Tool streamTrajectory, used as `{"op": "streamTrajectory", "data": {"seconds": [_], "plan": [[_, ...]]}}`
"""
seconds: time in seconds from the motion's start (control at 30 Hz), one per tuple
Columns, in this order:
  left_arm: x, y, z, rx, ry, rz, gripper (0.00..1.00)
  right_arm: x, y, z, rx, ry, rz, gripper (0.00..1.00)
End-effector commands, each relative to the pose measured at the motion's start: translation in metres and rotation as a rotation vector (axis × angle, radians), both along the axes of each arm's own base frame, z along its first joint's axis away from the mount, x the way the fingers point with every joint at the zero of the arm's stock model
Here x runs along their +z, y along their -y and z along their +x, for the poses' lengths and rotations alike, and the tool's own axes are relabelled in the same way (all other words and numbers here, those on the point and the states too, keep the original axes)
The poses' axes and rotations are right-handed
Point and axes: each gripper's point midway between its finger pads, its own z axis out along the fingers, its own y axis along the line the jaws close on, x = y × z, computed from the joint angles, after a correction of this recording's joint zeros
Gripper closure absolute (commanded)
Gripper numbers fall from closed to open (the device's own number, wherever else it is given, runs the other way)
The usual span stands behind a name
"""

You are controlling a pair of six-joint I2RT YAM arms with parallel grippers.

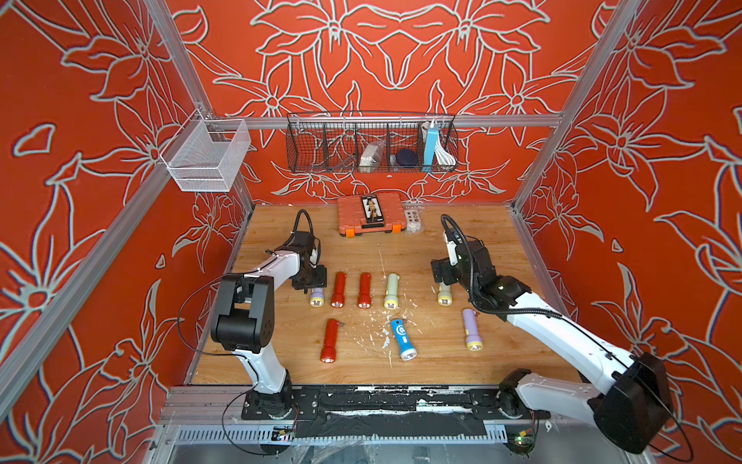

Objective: Close the plug at the bottom of the flashlight
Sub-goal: Place the flashlight at the center of the board, then pick up the flashlight from the center of the board.

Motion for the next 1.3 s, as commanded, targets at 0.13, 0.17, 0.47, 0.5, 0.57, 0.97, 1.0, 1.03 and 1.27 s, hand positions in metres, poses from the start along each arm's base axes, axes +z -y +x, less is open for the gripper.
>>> {"op": "streamTrajectory", "data": {"seconds": [0.13, 0.17, 0.47, 0.5, 0.57, 0.97, 1.0, 1.03, 1.27], "plan": [[0.075, 0.003, 0.014, 0.056, 0.131, -0.042, 0.35, -0.001, 0.0, 0.002, -0.008, 0.004, 0.025, 0.02], [0.08, 0.008, 0.014, 0.06, 0.139, -0.07, 0.34, 0.0, 0.001, 0.002, -0.011, 0.003, 0.029, 0.02], [0.108, 0.078, 0.003, -0.02, 0.177, -0.212, 0.34, -0.027, 0.022, 0.001, -0.096, -0.082, 0.027, 0.02], [0.107, 0.083, -0.002, -0.036, 0.164, -0.206, 0.34, -0.031, 0.024, 0.0, -0.098, -0.092, 0.031, 0.02], [0.105, 0.088, -0.016, -0.058, 0.134, -0.192, 0.34, -0.035, 0.026, -0.001, -0.103, -0.099, 0.04, 0.02], [0.075, 0.066, -0.137, 0.057, -0.028, -0.158, 0.28, -0.049, 0.028, -0.001, -0.115, -0.113, 0.076, 0.02], [0.07, 0.067, -0.146, 0.071, -0.038, -0.164, 0.28, -0.049, 0.027, -0.001, -0.115, -0.113, 0.079, 0.02], [0.065, 0.067, -0.152, 0.081, -0.045, -0.17, 0.28, -0.05, 0.027, -0.001, -0.113, -0.116, 0.079, 0.02], [0.035, 0.069, -0.178, 0.095, -0.096, -0.136, 0.29, -0.051, 0.026, -0.002, -0.108, -0.123, 0.085, 0.02]]}}
